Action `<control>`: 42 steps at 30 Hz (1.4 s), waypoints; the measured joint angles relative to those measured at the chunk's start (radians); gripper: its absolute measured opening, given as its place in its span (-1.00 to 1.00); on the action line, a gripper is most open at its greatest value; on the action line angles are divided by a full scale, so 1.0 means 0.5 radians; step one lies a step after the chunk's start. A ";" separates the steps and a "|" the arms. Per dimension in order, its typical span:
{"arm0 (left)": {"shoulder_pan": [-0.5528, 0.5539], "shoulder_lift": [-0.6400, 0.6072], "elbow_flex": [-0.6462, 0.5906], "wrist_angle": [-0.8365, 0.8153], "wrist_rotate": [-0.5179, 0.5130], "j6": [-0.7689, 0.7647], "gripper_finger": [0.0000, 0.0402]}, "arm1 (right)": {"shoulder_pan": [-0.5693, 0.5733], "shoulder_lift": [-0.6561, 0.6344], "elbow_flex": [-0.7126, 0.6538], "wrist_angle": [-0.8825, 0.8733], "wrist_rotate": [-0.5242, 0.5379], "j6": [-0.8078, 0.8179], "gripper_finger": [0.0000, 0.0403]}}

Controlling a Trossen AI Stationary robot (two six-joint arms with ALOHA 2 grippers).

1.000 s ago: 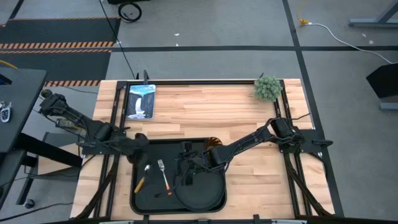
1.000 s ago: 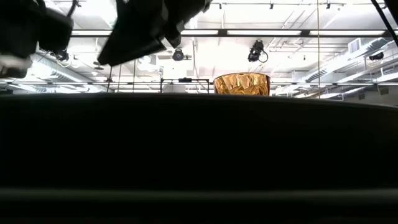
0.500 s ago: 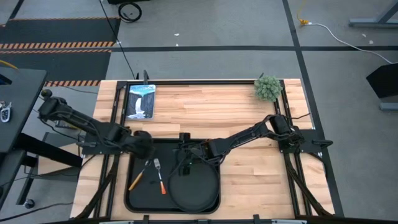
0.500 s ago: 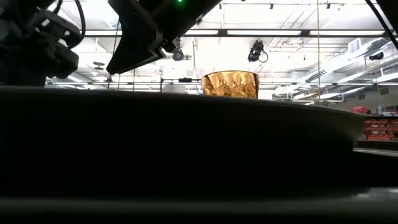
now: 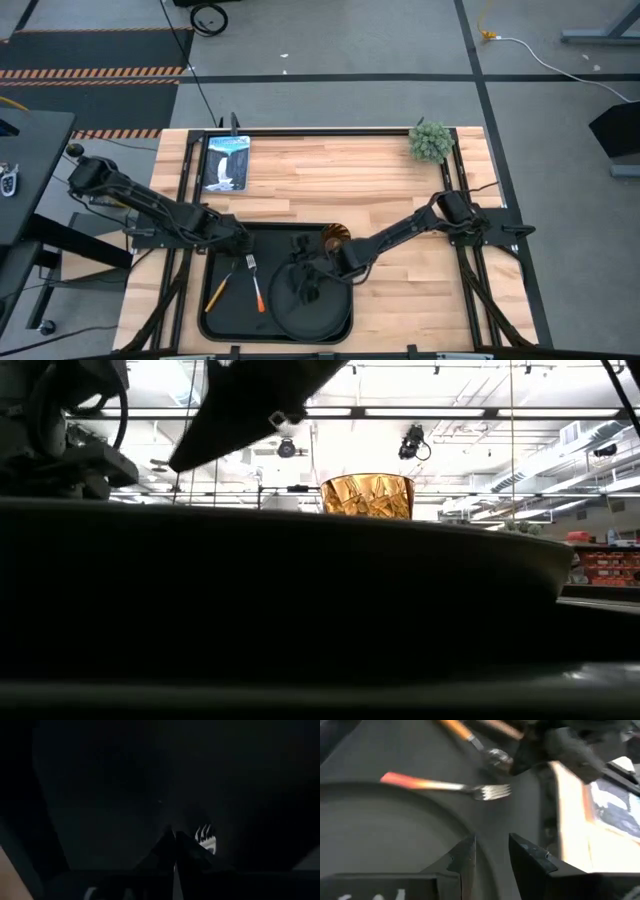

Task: Pick and place plate/cup/fork/spoon on tray
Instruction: Put the yellow spoon to the left of the orange fork on the black tray

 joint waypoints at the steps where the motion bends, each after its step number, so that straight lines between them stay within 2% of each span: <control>1: 0.001 0.021 0.001 0.009 0.000 -0.029 -0.94 | 0.019 -0.003 0.000 -0.041 0.002 0.000 -0.38; 9: 0.001 0.173 0.005 0.051 -0.067 -0.218 -0.94 | 0.134 -0.064 -0.001 -0.406 0.029 0.054 -0.38; 14: 0.000 0.195 0.004 0.084 -0.083 -0.253 -0.92 | 0.207 -0.069 -0.001 -0.414 0.027 0.030 -0.38; 21: -0.014 0.199 0.025 0.134 -0.210 -0.331 -0.64 | 0.234 -0.071 -0.001 -0.422 0.023 -0.032 -0.38; 27: -0.014 0.199 0.025 0.148 -0.222 -0.371 -0.38 | 0.234 -0.071 -0.001 -0.431 0.000 -0.035 -0.38; 30: -0.014 0.185 0.025 0.166 -0.197 -0.302 -0.31 | 0.234 -0.071 -0.001 -0.432 -0.015 -0.035 -0.38; 36: -0.023 0.179 0.038 0.186 0.049 0.000 -0.33 | 0.234 -0.071 -0.001 -0.420 -0.047 -0.014 -0.38; 42: -0.062 0.182 0.265 -0.136 -0.040 0.410 -0.36 | 0.234 -0.071 -0.001 -0.398 -0.086 -0.006 -0.38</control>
